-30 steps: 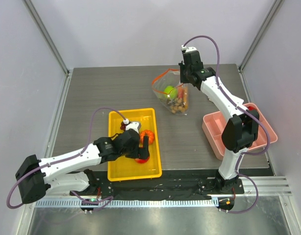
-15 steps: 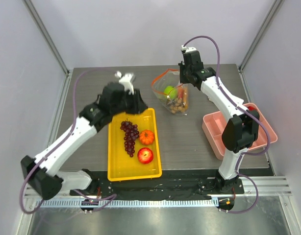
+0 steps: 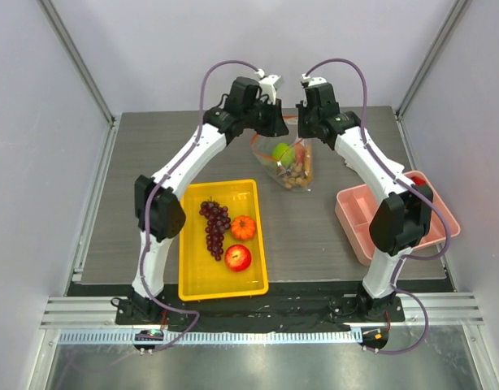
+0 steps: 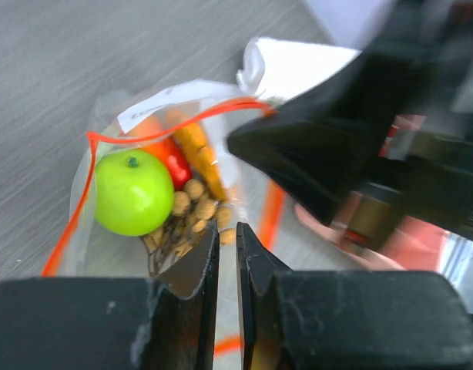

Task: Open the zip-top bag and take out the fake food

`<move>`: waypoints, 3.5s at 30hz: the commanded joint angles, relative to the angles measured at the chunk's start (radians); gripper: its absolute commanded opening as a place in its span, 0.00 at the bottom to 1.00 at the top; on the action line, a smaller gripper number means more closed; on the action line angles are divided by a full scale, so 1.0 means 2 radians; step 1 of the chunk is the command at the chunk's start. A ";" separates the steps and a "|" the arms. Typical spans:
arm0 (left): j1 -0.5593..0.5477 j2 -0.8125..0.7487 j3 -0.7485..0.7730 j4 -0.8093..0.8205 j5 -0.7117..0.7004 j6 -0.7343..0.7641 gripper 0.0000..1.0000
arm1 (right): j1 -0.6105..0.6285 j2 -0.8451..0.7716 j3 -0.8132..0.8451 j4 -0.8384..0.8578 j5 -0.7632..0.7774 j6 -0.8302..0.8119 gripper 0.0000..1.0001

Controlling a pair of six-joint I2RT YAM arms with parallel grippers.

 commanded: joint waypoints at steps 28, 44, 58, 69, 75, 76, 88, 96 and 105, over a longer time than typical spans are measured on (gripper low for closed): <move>0.002 0.109 -0.077 -0.068 0.009 0.191 0.63 | 0.000 -0.015 0.005 0.018 -0.017 0.000 0.01; 0.001 0.141 -0.062 -0.073 0.053 0.186 0.14 | -0.011 0.012 -0.018 0.035 -0.008 0.000 0.01; 0.019 0.060 -0.052 0.032 -0.054 -0.053 0.00 | -0.001 -0.056 -0.039 0.041 -0.077 0.048 0.01; 0.022 0.063 -0.019 0.082 -0.046 -0.272 0.00 | 0.040 -0.063 -0.038 0.037 -0.074 0.023 0.01; 0.022 0.025 -0.035 0.111 -0.023 -0.367 0.00 | 0.050 -0.069 -0.071 0.047 -0.029 -0.011 0.01; 0.021 0.021 -0.034 0.110 -0.020 -0.373 0.00 | 0.049 -0.069 -0.074 0.048 -0.004 -0.013 0.01; -0.012 -0.084 -0.188 0.126 0.036 -0.205 0.00 | 0.032 -0.029 -0.018 0.046 0.029 0.007 0.01; -0.018 -0.184 -0.235 0.071 0.016 -0.111 0.00 | -0.030 -0.003 -0.013 0.042 0.010 0.006 0.01; -0.018 -0.347 -0.399 0.002 -0.056 -0.070 0.00 | -0.038 -0.005 -0.022 0.045 -0.010 0.011 0.01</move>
